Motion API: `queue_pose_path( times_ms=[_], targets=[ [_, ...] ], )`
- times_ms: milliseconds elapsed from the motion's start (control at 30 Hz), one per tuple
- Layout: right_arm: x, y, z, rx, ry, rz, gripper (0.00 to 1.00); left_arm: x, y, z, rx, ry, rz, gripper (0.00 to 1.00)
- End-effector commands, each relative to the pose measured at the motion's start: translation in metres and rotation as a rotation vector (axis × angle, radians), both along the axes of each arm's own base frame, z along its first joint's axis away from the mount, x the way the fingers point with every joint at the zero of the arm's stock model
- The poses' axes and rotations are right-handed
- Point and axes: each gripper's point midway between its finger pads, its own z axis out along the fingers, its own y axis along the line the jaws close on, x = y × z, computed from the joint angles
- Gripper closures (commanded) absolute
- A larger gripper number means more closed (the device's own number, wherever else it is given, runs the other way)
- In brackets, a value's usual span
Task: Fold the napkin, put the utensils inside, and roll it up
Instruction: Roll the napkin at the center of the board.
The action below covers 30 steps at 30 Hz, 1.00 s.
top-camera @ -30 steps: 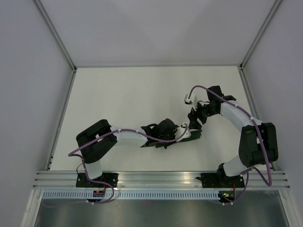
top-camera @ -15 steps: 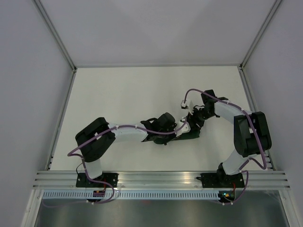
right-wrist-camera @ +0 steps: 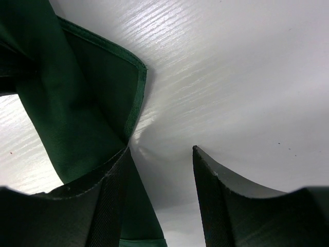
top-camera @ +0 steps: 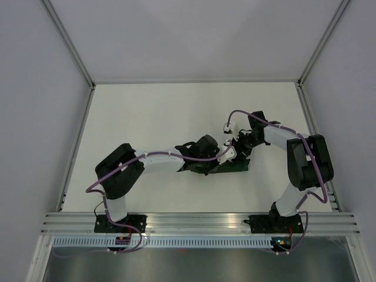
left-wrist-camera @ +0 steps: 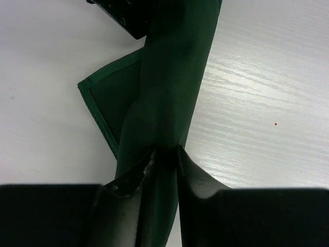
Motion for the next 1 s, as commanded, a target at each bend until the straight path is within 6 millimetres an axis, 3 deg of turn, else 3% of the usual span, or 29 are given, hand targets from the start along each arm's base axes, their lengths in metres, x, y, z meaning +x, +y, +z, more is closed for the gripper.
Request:
queue_pose_path(
  times_ms=[0,167,533,667,700,867,900,967],
  targets=[
    [0.007,-0.001,-0.007,-0.016,-0.006,-0.007,0.43,0.008,-0.006,0.004,-0.016,0.010,0.031,0.71],
    [0.010,-0.001,-0.008,-0.022,0.002,-0.006,0.43,0.013,-0.005,0.006,-0.023,-0.015,0.049,0.65],
    [0.009,-0.001,-0.012,-0.027,0.033,-0.002,0.43,0.024,-0.008,0.035,-0.091,-0.185,0.049,0.46],
    [0.009,-0.001,-0.012,-0.028,0.040,0.000,0.43,0.023,-0.006,0.038,-0.073,-0.264,0.030,0.40],
    [0.010,0.000,-0.012,-0.027,0.037,0.002,0.43,0.021,-0.007,0.038,-0.067,-0.281,0.024,0.33],
    [0.009,-0.001,-0.013,-0.030,0.046,0.000,0.43,0.019,-0.009,0.037,-0.032,-0.364,-0.009,0.31],
    [0.009,-0.001,-0.013,-0.030,0.046,0.000,0.43,0.019,-0.009,0.037,-0.024,-0.385,-0.007,0.22],
    [0.009,-0.001,-0.013,-0.029,0.048,0.003,0.42,0.021,-0.009,0.034,-0.005,-0.415,-0.019,0.21]
  ],
)
